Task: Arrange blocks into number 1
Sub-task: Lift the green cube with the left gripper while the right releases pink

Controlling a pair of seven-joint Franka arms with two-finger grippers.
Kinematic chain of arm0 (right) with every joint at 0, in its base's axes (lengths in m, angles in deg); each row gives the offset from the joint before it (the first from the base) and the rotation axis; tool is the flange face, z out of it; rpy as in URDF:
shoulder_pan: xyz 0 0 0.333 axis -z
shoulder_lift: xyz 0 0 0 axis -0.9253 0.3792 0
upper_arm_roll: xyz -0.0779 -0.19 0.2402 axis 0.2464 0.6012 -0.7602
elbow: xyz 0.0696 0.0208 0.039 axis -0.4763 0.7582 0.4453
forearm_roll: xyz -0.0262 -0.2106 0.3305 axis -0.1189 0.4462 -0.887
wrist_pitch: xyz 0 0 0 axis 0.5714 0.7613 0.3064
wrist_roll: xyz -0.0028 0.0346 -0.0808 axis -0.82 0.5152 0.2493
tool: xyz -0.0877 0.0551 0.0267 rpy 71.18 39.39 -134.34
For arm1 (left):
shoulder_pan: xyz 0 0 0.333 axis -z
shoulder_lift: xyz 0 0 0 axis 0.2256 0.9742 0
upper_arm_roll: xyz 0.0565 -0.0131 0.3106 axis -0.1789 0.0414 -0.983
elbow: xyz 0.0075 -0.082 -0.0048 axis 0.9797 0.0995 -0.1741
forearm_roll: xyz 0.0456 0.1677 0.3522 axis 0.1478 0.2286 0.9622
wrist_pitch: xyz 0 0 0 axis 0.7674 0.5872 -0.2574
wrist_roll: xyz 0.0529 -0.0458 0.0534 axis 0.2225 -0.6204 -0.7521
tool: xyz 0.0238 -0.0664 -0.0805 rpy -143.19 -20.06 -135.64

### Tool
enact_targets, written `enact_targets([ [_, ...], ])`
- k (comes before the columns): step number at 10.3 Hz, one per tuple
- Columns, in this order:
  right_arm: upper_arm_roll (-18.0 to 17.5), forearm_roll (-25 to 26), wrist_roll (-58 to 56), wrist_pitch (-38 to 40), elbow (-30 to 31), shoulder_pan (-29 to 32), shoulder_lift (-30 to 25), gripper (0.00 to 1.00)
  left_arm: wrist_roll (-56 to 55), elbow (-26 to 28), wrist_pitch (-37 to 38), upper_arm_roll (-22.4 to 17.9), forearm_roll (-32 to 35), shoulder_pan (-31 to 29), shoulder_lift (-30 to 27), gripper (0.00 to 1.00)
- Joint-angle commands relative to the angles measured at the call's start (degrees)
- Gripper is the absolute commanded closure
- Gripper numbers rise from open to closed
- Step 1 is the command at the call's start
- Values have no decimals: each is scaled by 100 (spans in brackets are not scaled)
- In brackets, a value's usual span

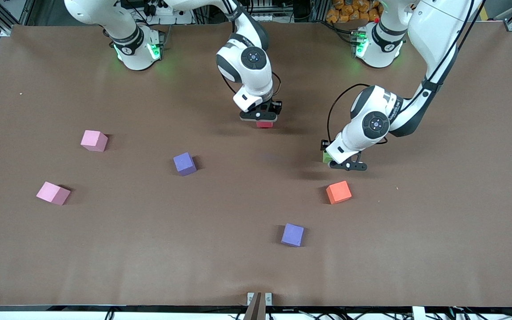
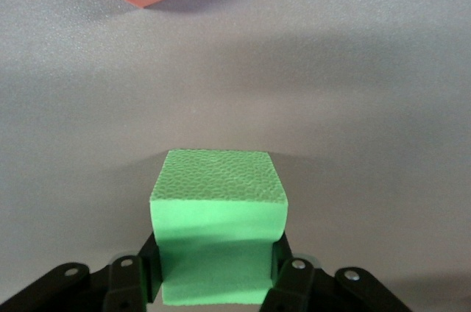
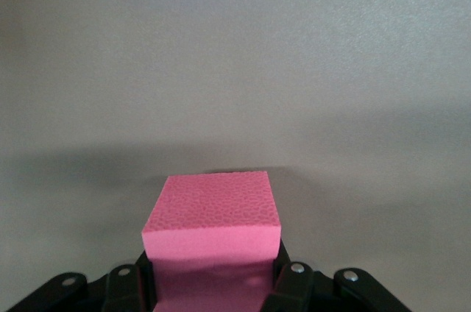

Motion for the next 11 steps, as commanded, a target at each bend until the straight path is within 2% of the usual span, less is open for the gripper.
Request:
enact_targets([
  [1,61,-134,47,8,-3,-80,65,56,-248,39,-100,-4,129,51,0,100],
  [4,61,-134,47,8,-3,-133,136,54,-424,22,-108,4,129,157,-17,100],
  [5,61,-134,47,26,-3,-141,136,31,-442,22,-100,13,129,165,-52,100],
  [6,61,-134,47,17,6,-141,110,0,-451,22,-91,22,129,157,-174,100],
  [8,61,-134,47,78,67,-54,-143,0,-442,13,5,31,120,165,-455,100],
  [11,-61,-117,-32,193,777,655,-1231,0,-433,-66,357,48,33,165,-834,100],
])
